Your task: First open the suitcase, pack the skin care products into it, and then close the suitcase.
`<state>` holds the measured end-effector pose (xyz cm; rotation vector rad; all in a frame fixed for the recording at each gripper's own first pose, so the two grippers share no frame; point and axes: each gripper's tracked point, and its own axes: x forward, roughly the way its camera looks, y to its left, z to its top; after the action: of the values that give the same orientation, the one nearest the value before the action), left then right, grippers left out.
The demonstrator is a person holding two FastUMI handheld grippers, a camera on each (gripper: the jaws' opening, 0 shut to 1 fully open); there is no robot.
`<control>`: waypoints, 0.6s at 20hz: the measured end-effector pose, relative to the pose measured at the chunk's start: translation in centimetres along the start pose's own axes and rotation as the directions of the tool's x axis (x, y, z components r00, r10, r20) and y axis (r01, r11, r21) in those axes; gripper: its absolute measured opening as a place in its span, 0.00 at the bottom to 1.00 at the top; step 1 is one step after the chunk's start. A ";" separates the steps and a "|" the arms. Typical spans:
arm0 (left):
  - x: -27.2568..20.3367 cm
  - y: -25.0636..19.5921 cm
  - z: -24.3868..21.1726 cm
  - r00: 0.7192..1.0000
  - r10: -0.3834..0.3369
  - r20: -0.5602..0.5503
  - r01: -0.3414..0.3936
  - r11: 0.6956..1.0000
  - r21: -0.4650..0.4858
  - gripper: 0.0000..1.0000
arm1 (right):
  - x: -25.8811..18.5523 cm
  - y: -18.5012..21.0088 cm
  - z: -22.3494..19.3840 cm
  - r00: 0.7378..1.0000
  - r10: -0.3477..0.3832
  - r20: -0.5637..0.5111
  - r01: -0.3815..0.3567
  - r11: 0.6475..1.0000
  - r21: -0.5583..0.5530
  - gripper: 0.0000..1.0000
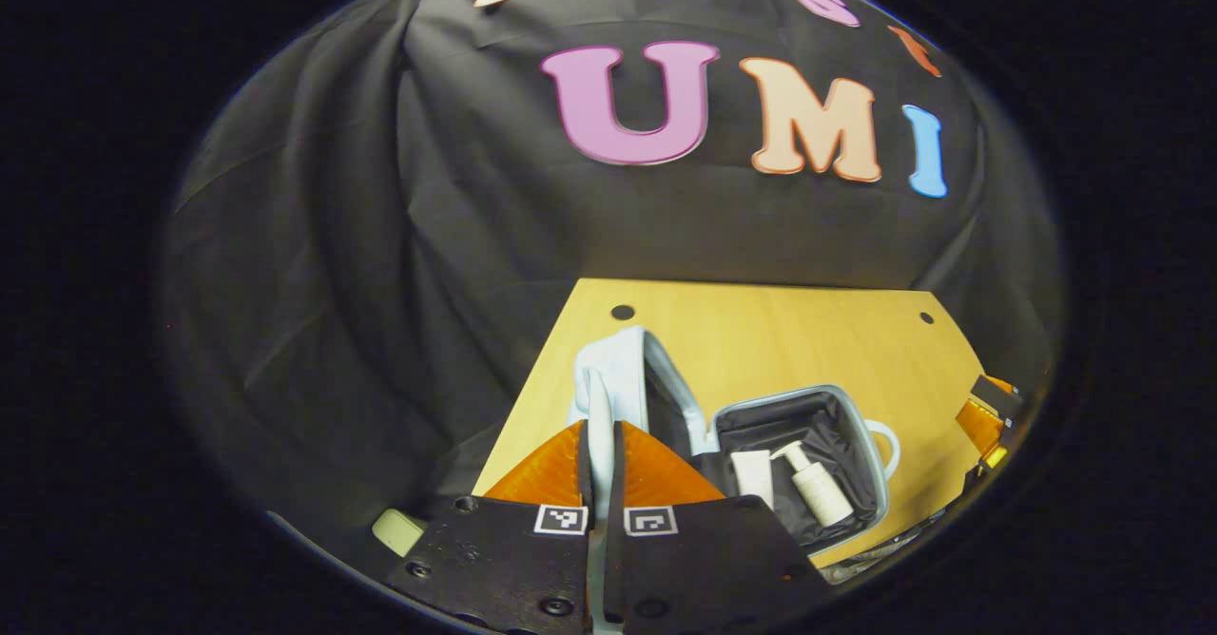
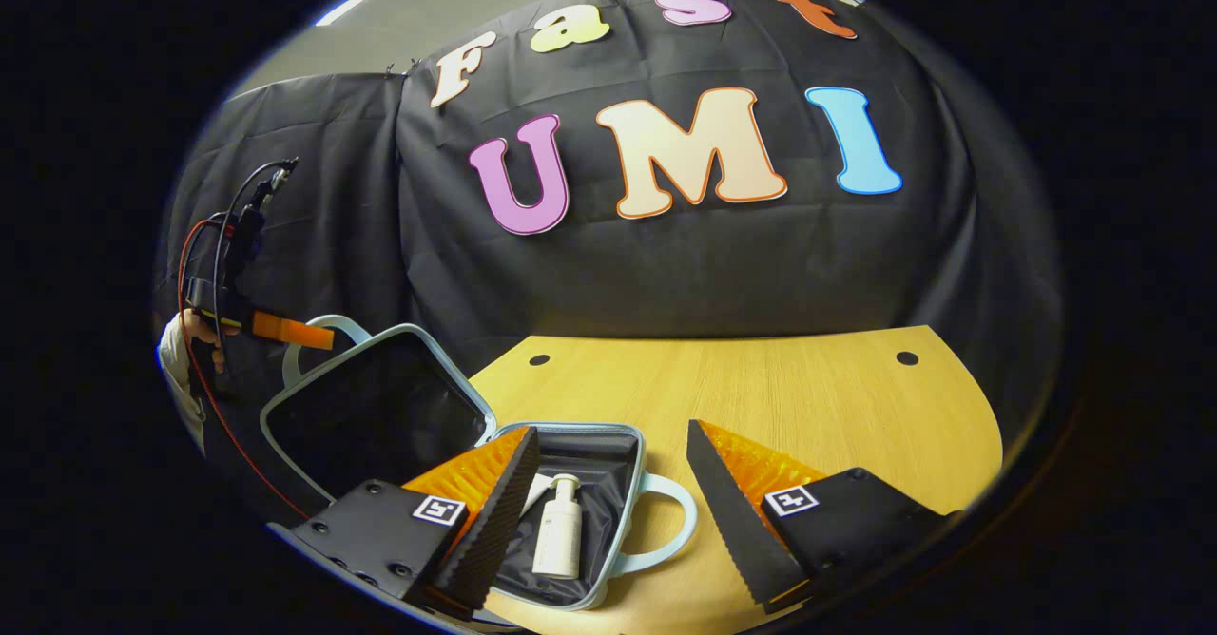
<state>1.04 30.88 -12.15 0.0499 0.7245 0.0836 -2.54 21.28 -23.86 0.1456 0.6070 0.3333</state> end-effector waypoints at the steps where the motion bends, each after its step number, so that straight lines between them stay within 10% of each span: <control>1: 0.0 -1.5 0.4 1.000 -0.023 0.009 0.023 1.000 0.013 0.00 | -0.4 -0.4 0.1 1.000 -0.004 0.006 0.004 1.000 -0.002 0.98; 12: -0.3 -18.6 2.6 0.937 -0.339 0.079 0.338 0.941 0.036 0.00 | -4.3 -6.2 1.1 0.994 -0.100 0.035 0.099 0.995 0.009 0.98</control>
<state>3.61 12.32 -11.36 -0.0514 0.6405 -0.2554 -3.59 13.97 -22.11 0.1270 0.5784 0.2317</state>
